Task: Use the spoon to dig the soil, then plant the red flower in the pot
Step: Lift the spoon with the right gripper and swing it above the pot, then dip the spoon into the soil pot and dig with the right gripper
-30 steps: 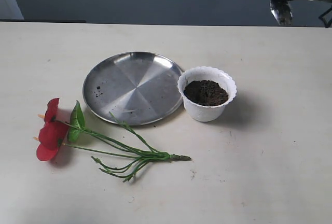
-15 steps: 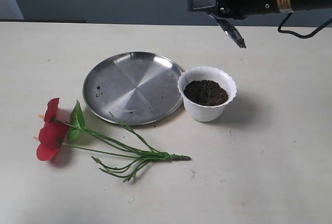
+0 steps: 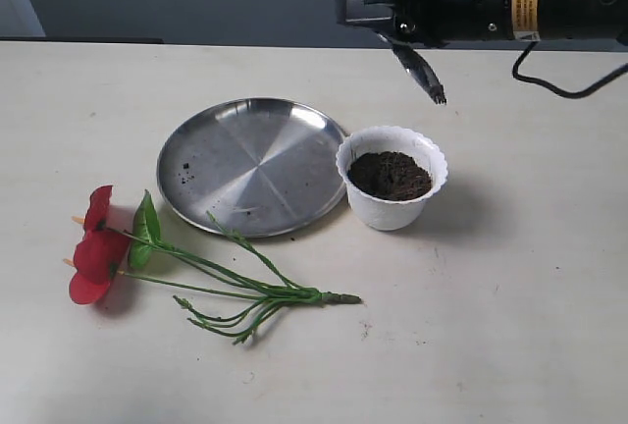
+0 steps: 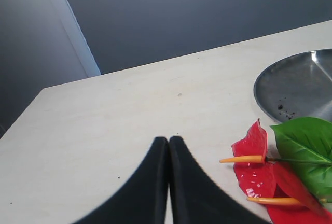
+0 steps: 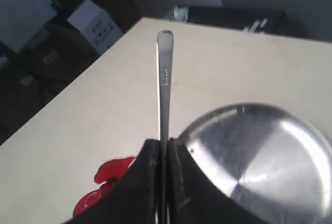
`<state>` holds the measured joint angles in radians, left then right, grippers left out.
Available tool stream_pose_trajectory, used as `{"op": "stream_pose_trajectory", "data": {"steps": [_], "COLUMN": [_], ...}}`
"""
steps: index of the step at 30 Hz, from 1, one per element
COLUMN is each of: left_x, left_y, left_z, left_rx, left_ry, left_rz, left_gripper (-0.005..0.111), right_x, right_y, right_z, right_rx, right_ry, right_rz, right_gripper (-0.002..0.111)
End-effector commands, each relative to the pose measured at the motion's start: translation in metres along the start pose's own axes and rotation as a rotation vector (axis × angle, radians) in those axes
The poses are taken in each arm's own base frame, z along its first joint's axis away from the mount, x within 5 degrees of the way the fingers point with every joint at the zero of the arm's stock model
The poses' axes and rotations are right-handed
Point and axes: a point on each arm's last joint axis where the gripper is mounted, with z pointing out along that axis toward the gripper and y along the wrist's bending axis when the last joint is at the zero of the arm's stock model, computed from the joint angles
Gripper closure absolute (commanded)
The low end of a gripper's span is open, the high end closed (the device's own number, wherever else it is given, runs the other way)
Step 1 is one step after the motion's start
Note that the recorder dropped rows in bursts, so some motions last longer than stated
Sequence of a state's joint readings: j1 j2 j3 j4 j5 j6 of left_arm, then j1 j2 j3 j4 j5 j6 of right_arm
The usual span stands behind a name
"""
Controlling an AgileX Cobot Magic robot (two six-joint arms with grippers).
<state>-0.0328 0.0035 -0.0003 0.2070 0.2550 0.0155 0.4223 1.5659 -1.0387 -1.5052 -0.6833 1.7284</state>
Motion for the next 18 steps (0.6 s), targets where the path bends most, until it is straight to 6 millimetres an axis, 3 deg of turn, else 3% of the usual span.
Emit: {"op": "stream_pose_trajectory", "data": {"steps": [1,3,9,11,15,18], "left_x": [-0.001,-0.001,-0.001,-0.001,-0.001,-0.001], "left_y": [0.000,0.000,0.000,0.000,0.000,0.000], "left_z": [0.000,0.000,0.000,0.000,0.000,0.000], "left_rx": [-0.001,-0.001,-0.001,-0.001,-0.001,-0.001], "left_ry": [-0.014,-0.014,-0.014,-0.014,-0.014,-0.014], "left_rz": [-0.008,-0.008,-0.008,-0.008,-0.008,-0.008], "left_gripper": [0.106,0.106,0.106,0.106,0.106,0.106], "right_x": [0.007,0.015,0.046,0.054,0.071,0.093], "right_y": [0.004,0.004,-0.001,-0.005,-0.015,-0.029], "right_z": [-0.016,-0.023,-0.050,-0.052,-0.036,-0.013], "right_rx": [0.086,0.149,0.251,0.249,0.186,0.139], "right_ry": [-0.199,-0.271,-0.659,-0.710,-0.656,-0.540], "right_rz": [-0.248,-0.344,-0.243,-0.209,-0.135,-0.093], "right_gripper": [0.109,0.109,0.109,0.109,0.109,0.109]}}
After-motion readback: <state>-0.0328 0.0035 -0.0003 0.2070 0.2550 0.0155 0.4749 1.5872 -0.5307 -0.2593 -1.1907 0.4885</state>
